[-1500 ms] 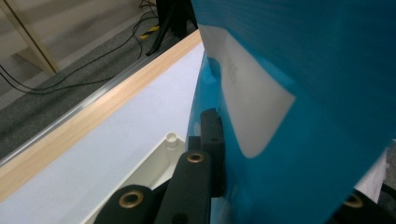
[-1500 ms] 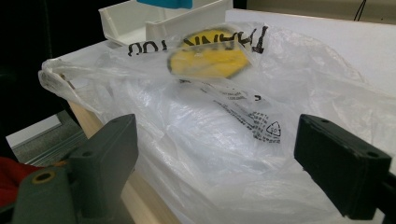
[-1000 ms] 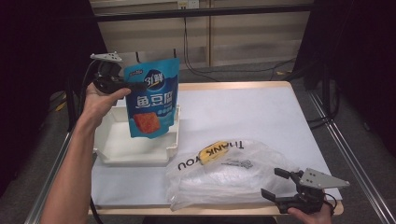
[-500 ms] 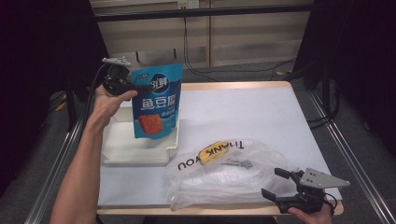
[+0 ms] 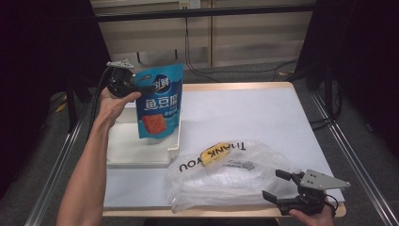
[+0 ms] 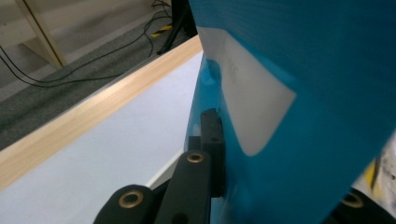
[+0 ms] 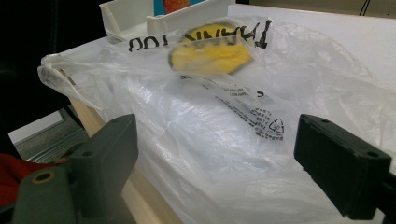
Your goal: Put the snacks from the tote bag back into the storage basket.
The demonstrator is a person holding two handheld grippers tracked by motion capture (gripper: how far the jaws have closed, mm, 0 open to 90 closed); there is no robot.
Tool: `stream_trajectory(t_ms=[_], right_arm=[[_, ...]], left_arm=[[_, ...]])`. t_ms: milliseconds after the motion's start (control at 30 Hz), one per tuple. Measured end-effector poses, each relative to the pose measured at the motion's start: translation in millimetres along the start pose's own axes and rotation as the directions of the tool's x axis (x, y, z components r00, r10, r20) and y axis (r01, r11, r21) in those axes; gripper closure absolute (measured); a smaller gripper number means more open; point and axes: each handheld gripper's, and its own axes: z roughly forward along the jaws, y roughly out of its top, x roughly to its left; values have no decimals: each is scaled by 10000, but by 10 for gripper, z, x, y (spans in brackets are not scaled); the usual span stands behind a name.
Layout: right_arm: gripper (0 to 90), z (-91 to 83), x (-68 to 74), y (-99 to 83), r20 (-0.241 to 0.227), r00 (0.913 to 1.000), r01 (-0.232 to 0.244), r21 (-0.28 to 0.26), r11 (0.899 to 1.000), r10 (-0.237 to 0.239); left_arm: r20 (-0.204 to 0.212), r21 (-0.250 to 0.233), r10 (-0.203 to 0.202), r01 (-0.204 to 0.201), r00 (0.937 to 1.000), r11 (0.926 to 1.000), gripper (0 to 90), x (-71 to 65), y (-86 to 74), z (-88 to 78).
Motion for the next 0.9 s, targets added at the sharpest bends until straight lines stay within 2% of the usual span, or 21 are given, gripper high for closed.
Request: stream_trajectory(t_ms=[100, 267, 333, 367, 400, 433, 467, 500, 600, 633, 667, 800, 833, 900], right_arm=[[137, 1, 5, -1, -31, 10000, -8, 20, 10000, 8], [137, 7, 7, -2, -30, 10000, 9, 34, 10000, -9], [137, 10, 13, -1, -28, 10000, 1, 39, 10000, -1], [137, 12, 13, -1, -19, 10000, 17, 47, 10000, -17], [137, 16, 14, -1, -56, 10000, -10, 63, 10000, 11], [137, 18, 13, 0, -81, 10000, 39, 74, 10000, -38], [137, 18, 13, 0, -81, 10000, 39, 74, 10000, -38], [137, 19, 14, 0, -85, 10000, 40, 85, 10000, -40], [137, 13, 13, -4, -88, 10000, 20, 104, 9999, -19], [137, 12, 12, -5, -99, 9999, 24, 104, 9999, -23], [137, 13, 15, -5, -114, 9999, 21, 87, 10000, -20], [137, 12, 17, -6, -117, 9999, 54, 103, 9999, -53], [138, 15, 13, -8, -114, 9999, 51, 116, 9999, -50], [137, 21, 13, -8, -106, 9999, 1, 147, 9999, 1]], left_arm=[[-397, 51, -147, 149, 9991, 9999, 898, 17, 5, 10], [-632, 106, -250, 257, 9977, 9996, 861, 58, -4, 23], [-706, 45, -395, 400, 9967, 9992, 790, 69, -11, 44], [-856, 103, -461, 472, 9953, 9988, 790, 70, -11, 56], [-919, 63, -579, 588, 9941, 9983, 731, 75, -11, 67], [-882, -16, -773, 775, 9931, 9970, 616, 79, -10, 73], [-958, -113, -881, 874, 9915, 9961, 616, 83, -9, 73], [-937, -175, -1071, 1059, 9898, 9942, 565, 86, -6, 77], [-1214, -62, -1107, 1108, 9864, 9938, 408, 97, -3, 94], [-1355, 12, -1241, 1254, 9830, 9921, 307, 112, -14, 103], [-1355, 12, -1241, 1254, 9830, 9921, 259, 112, -14, 103], [-1277, 66, -1472, 1492, 9808, 9888, 201, 135, -58, 51], [-1293, -65, -1554, 1559, 9793, 9878, 185, 137, -65, 35], [-1167, -41, -1570, 1576, 9807, 9875, 172, 141, -75, -14]])
